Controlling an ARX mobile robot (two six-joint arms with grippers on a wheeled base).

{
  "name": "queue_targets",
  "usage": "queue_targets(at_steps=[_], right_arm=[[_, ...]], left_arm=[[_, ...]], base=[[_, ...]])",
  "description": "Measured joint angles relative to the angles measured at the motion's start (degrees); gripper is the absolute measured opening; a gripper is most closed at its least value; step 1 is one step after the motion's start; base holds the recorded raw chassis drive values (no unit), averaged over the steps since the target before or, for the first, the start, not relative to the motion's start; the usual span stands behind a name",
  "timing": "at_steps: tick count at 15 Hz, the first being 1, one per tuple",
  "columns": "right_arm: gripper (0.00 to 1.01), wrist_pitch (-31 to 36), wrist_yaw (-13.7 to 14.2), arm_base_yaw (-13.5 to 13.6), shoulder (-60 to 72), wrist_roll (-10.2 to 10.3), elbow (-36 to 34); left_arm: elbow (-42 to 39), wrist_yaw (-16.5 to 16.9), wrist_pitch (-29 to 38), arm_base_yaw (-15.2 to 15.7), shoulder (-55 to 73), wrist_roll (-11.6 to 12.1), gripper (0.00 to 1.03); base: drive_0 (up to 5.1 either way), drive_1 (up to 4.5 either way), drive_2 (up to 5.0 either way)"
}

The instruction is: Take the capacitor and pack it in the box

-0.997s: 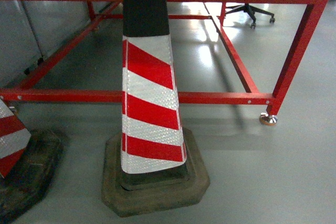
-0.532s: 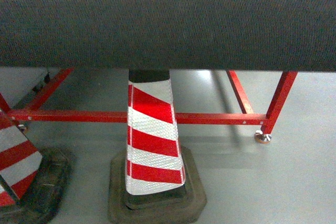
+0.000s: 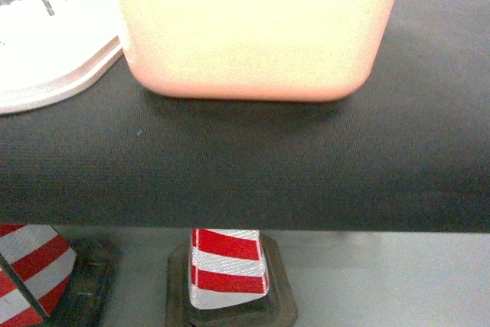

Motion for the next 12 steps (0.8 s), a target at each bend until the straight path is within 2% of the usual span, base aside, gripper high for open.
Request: queue_targets(at_steps=[12], right_arm=[[0.98, 0.0, -0.1, 0.0, 0.0, 0.0, 0.0]], left_arm=[[0.0, 0.1, 0.1, 0.0, 0.0, 0.0, 0.44]], base=[[0.0, 0.0, 0.0]])
